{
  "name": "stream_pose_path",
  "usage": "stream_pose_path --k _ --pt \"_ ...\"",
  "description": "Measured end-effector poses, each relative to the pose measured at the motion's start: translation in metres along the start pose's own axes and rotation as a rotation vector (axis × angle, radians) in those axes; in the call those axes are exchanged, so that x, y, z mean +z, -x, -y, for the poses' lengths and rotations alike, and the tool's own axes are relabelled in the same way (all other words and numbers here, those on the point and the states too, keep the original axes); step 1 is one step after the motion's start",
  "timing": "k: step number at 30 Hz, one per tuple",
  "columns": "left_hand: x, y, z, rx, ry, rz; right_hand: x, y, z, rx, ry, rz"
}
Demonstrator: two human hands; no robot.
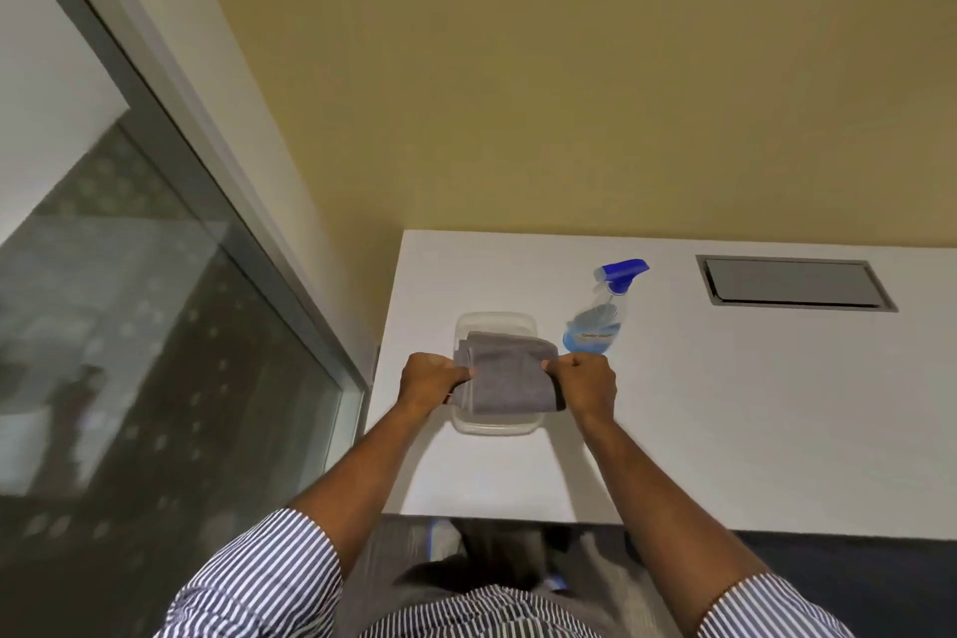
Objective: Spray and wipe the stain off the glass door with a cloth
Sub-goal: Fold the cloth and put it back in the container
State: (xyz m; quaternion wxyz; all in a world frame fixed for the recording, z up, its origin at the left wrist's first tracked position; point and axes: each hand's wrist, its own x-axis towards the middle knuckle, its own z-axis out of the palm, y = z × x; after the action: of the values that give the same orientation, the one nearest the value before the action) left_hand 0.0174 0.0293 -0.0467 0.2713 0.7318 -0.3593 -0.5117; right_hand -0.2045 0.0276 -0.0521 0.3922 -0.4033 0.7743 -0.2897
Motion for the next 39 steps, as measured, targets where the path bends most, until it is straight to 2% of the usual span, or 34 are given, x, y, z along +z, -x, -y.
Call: stream_pose_path --k 5,15,22,27,33,39 --pt "0.003 -0.024 0.003 -0.049 -0.093 -0.025 0.02 -0.011 -0.003 0.05 0.083 -0.005" --pt "0.011 -0.05 0.02 -0.058 -0.329 -0.044 0.044 -0.023 -0.01 0.012 0.25 -0.054" --pt "0.014 -0.058 0.024 -0.08 -0.481 -0.03 0.05 -0.03 -0.011 -0.016 0.385 0.005" --pt "0.02 -0.043 0.033 0.248 -0.521 -0.179 0.057 -0.032 -0.014 0.013 0.42 0.039" --pt "0.018 -0.045 0.034 0.368 -0.557 -0.115 0.065 -0.029 -0.026 0.029 0.432 0.071" --pt "0.024 -0.049 0.041 0.42 -0.721 -0.053 0.07 -0.022 -0.046 -0.193 0.553 0.023"
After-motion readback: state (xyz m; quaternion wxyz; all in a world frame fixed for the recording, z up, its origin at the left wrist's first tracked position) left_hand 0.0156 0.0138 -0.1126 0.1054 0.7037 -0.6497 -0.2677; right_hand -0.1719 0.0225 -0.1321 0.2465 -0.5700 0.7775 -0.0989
